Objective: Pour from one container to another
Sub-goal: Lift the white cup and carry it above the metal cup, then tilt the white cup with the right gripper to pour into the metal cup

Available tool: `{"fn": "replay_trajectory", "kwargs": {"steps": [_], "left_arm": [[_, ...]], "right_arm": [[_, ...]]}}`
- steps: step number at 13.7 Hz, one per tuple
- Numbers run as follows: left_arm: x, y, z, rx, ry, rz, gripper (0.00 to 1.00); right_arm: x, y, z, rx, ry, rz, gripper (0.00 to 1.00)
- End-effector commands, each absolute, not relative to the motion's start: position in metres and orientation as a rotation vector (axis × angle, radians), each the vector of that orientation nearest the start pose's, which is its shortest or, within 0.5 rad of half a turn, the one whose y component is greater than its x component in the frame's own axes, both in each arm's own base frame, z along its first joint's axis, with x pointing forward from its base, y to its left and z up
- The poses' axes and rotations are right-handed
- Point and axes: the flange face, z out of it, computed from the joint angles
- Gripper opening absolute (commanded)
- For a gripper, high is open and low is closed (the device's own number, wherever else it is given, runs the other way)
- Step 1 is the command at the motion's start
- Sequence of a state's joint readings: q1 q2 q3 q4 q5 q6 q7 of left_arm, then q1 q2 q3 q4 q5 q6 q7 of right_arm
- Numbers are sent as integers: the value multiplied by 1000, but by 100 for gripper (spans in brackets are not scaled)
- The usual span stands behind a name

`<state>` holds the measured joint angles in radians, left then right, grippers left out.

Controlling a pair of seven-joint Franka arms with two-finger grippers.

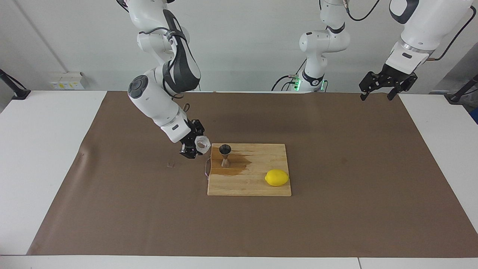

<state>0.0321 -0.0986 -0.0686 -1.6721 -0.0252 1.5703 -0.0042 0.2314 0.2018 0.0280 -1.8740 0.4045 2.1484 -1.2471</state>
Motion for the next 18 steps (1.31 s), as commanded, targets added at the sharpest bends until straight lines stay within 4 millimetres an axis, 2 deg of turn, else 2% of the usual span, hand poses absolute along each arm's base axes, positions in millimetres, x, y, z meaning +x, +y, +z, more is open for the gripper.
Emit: {"fn": "replay_trajectory", "kwargs": {"steps": [1, 4, 7, 12, 15, 18], "left_arm": [[516, -18, 630, -3155, 55, 20, 100], [516, -19, 629, -3155, 57, 22, 100], [516, -18, 630, -3155, 55, 20, 100], [516, -19, 630, -3155, 60, 20, 100], [516, -18, 630, -3155, 55, 20, 100], [516, -18, 630, -3155, 57, 20, 100]], "right_arm": [[594, 186, 432, -2319, -1724, -290, 36], [583, 220, 435, -2370, -1789, -238, 35], [573, 244, 434, -2444, -1833, -182, 35], [571, 242, 433, -2491, -1851, -130, 33], [566, 254, 437, -2551, -1834, -108, 34], [569, 254, 442, -2579, -1867, -79, 34]]}}
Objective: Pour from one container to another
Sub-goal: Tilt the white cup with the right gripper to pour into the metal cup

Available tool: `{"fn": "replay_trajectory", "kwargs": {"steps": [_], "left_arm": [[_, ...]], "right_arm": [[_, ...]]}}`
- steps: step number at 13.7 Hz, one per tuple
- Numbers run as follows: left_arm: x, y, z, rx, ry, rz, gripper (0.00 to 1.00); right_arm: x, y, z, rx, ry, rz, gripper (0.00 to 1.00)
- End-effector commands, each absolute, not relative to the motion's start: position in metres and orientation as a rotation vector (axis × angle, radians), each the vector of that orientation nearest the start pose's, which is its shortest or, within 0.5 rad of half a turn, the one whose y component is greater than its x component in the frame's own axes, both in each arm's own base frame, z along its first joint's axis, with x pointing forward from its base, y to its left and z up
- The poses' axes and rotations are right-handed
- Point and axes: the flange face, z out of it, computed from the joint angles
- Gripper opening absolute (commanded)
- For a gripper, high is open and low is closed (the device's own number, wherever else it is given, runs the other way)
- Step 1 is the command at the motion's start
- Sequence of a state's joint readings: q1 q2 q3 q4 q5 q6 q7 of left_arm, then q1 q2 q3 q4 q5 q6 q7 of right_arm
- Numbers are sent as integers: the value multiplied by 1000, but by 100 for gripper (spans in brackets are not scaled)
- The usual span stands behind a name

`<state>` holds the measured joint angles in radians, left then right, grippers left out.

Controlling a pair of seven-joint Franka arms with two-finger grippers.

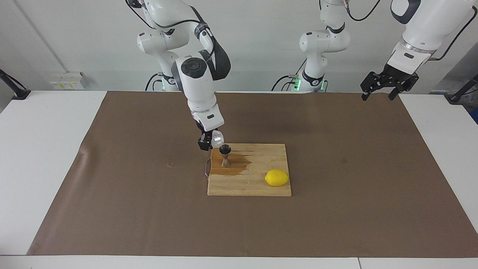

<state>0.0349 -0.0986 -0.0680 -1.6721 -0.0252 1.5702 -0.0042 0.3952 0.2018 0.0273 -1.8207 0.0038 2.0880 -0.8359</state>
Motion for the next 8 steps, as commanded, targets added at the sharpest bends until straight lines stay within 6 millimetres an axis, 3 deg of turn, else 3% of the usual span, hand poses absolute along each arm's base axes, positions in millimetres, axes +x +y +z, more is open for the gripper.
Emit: {"fn": "replay_trajectory", "kwargs": {"steps": [1, 4, 8], "left_arm": [[516, -18, 629, -3155, 57, 22, 100], [516, -18, 629, -3155, 57, 22, 100], [516, -18, 629, -3155, 57, 22, 100]], "right_arm": [[572, 256, 451, -2585, -1880, -88, 34], [580, 265, 453, -2578, -1893, -83, 35], [579, 276, 440, -2574, -1950, -49, 35]]}}
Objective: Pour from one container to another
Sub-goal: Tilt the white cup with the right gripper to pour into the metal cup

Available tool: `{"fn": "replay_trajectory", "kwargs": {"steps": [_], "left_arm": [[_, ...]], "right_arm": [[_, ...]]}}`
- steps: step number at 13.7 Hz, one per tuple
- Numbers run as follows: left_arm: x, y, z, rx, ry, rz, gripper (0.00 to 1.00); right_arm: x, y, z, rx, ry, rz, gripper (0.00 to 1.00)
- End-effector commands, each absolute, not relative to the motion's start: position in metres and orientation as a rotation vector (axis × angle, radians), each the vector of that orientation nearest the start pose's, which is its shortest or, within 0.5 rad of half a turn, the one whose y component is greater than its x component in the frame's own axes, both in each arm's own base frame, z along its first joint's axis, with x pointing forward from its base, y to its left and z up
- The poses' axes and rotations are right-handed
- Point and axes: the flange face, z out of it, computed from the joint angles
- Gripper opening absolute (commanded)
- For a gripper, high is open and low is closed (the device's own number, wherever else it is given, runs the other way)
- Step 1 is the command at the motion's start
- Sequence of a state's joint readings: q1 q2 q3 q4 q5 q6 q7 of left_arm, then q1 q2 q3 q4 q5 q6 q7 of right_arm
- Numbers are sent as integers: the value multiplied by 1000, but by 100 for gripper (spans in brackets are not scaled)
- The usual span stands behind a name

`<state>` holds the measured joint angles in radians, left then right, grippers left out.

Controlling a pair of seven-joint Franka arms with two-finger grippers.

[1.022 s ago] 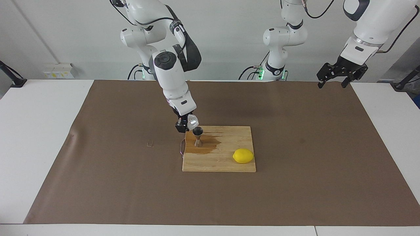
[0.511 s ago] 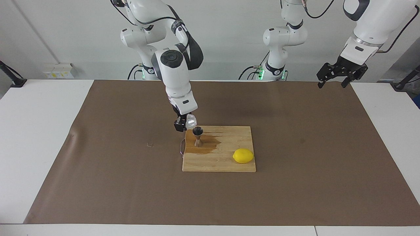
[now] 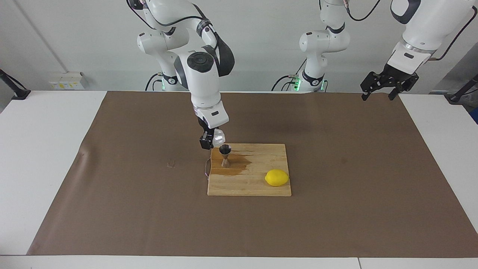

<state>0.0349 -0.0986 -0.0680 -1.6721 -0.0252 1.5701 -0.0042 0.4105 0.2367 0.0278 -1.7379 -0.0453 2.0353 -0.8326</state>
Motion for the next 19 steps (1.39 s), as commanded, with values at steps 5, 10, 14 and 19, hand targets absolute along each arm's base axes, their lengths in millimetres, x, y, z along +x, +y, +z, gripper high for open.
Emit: {"fn": "replay_trajectory", "kwargs": {"steps": [5, 10, 14, 19], "left_arm": [[516, -18, 629, -3155, 57, 22, 100], [516, -18, 629, -3155, 57, 22, 100], [516, -18, 630, -3155, 57, 20, 100], [516, -18, 630, -3155, 57, 20, 100]], "right_arm": [[573, 276, 437, -2630, -1985, 59, 34], [567, 279, 436, -2673, -1977, 115, 34], [568, 279, 444, -2695, -1953, 123, 33], [568, 278, 444, -2713, -1948, 126, 33]]}}
